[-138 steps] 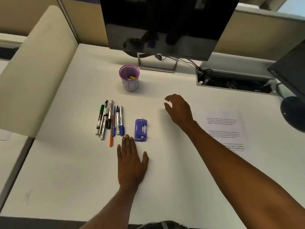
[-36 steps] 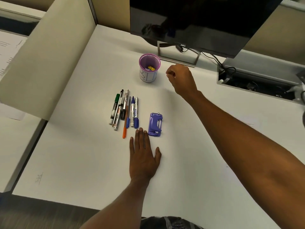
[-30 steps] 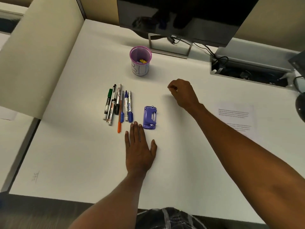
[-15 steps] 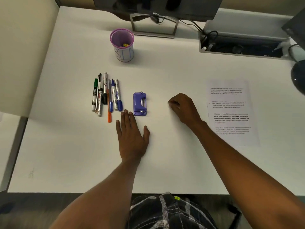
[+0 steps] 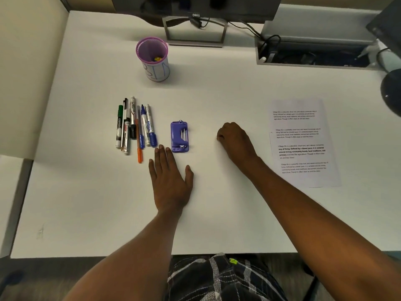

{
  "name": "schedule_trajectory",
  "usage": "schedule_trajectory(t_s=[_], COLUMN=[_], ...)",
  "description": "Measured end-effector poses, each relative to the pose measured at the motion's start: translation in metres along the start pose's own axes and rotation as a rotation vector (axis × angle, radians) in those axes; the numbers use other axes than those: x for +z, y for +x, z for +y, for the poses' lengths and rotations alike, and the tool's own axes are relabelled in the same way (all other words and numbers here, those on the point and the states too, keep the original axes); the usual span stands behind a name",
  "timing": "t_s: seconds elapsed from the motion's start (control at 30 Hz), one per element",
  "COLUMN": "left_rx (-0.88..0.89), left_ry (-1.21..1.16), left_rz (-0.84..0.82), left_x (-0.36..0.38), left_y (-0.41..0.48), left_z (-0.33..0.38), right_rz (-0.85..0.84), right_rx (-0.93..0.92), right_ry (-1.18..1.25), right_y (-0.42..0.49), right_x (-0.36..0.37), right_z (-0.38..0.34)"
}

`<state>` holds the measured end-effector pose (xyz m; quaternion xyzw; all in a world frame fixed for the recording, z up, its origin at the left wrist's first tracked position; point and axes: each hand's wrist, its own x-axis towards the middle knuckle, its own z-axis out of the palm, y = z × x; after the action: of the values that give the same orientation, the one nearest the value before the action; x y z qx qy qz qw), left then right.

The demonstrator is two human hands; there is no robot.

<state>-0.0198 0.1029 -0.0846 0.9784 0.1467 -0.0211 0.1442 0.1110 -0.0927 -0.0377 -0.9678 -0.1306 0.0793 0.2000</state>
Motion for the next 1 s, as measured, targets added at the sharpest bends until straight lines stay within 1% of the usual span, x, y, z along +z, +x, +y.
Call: schedule_trajectory(t_s=[0.1, 0.17, 0.2, 0.23, 0.27, 0.3, 0.37, 0.4, 0.43, 0.5, 0.53, 0.57, 0.63, 0.67, 0.73, 0.8, 1.0], left_rx=[0.003, 0.003, 0.003, 0.005, 0.007, 0.009, 0.01, 0.011, 0.013, 0.016, 0.016, 0.017, 0.017, 0.02, 0.024, 0.026, 0.028], left_ry=[0.003, 0.004, 0.004, 0.004, 0.003, 0.003, 0.003, 0.003, 0.001, -0.004, -0.005, -0.004, -0.004, -0.007, -0.017, -0.019, -0.03], left_rz=[0.003, 0.001, 0.0, -0.001, -0.001, -0.001, -0.004, -0.005, -0.005, -0.004, -0.004, -0.005, -0.003, -0.001, 0.003, 0.0, -0.013], left_x=[0.0, 0.0, 0.001, 0.0, 0.0, 0.0, 0.0, 0.0, 0.0, 0.0, 0.001, 0.002, 0.003, 0.004, 0.005, 0.006, 0.005], left_y=[0.0, 0.0, 0.0, 0.0, 0.0, 0.0, -0.001, -0.001, -0.001, 0.0, 0.0, 0.0, 0.001, 0.001, 0.001, 0.001, -0.001], left_z=[0.0, 0.0, 0.0, 0.0, 0.0, -0.001, -0.001, -0.002, -0.001, -0.002, -0.002, -0.002, -0.003, -0.003, -0.003, -0.004, -0.003], right_rz=[-0.098, -0.108, -0.199, -0.219, -0.284, -0.334, -0.381, -0.381, -0.367, -0.408, -0.392, -0.35, -0.169, -0.085, 0.004, 0.049, 0.084], right_rx=[-0.029, -0.047, -0.055, -0.096, -0.106, -0.157, -0.151, -0.112, -0.123, -0.043, 0.019, 0.073, 0.205, 0.268, 0.364, 0.371, 0.208], right_ry=[-0.17, -0.284, -0.343, -0.431, -0.433, -0.486, -0.547, -0.488, -0.456, -0.348, -0.241, -0.118, 0.204, 0.32, 0.484, 0.551, 0.605], right_y=[0.006, 0.005, 0.003, 0.007, 0.012, 0.011, 0.017, 0.019, 0.021, 0.028, 0.034, 0.042, 0.057, 0.064, 0.079, 0.097, 0.155], right_x=[0.0, -0.004, -0.012, -0.016, -0.018, -0.015, -0.006, -0.007, -0.006, -0.01, -0.015, -0.022, -0.039, -0.047, -0.062, -0.074, -0.097], right_z=[-0.003, -0.006, -0.014, -0.016, -0.017, -0.014, -0.011, -0.015, -0.015, -0.012, -0.009, -0.004, 0.004, 0.005, 0.005, -0.003, -0.059])
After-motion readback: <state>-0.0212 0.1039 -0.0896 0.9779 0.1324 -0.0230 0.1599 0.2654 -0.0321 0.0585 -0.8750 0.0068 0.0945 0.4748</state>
